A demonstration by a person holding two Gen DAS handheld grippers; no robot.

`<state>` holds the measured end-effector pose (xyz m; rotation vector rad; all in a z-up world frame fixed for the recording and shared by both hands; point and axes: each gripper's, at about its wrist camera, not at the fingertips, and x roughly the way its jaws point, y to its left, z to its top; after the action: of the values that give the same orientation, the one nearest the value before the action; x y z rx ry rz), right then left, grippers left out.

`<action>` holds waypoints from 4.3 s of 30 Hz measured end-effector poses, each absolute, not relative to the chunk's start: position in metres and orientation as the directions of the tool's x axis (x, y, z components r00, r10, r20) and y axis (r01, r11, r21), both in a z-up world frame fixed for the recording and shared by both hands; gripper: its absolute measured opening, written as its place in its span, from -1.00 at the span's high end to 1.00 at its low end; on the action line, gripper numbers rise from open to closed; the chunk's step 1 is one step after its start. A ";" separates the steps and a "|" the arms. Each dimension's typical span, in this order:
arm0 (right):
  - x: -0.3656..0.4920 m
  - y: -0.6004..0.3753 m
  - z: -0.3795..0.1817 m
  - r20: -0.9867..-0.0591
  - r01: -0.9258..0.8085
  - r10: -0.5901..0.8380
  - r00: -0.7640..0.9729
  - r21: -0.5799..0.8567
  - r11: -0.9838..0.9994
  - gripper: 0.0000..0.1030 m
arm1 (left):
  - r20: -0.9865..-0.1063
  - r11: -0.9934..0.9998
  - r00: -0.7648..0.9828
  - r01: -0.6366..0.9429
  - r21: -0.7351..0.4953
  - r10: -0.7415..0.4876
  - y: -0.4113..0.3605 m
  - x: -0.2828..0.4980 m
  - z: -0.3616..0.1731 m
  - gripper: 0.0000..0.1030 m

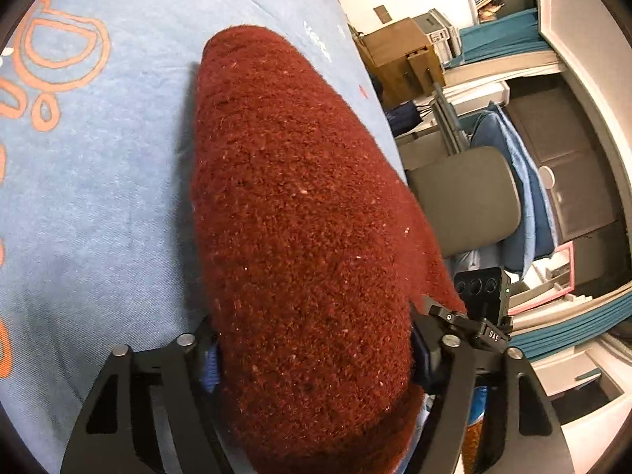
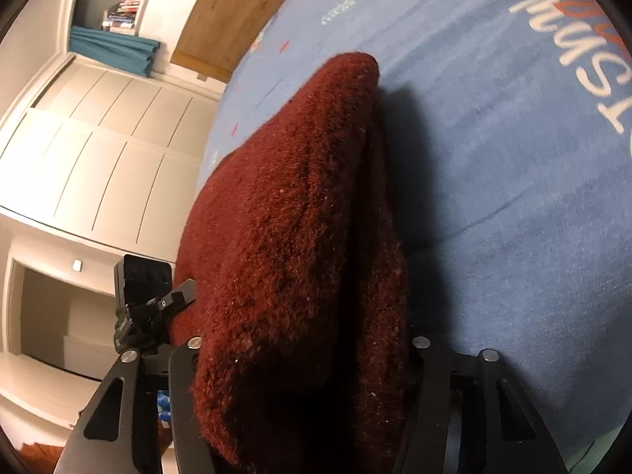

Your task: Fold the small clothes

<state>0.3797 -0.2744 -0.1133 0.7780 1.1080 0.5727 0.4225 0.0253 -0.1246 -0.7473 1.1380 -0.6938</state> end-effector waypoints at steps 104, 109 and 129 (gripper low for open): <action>0.071 -0.109 0.026 -0.760 -0.020 0.174 0.626 0.207 0.978 -0.40 | -0.583 0.993 0.811 -0.029 -0.115 -0.044 0.079 0.032 0.028 -0.91; 0.057 -0.103 0.032 -0.746 -0.045 0.180 0.641 0.198 0.979 -0.42 | -0.574 0.994 0.819 -0.051 -0.101 -0.016 0.077 0.020 0.030 -0.91; 0.032 -0.099 0.029 -0.744 -0.074 0.188 0.641 0.184 0.980 -0.46 | -0.570 0.994 0.819 0.002 -0.113 -0.066 0.067 -0.004 0.021 -0.91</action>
<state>0.0316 -0.0991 0.0294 0.1410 0.8630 0.1504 -0.0043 0.0669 0.0214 -0.1089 0.6110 -0.0366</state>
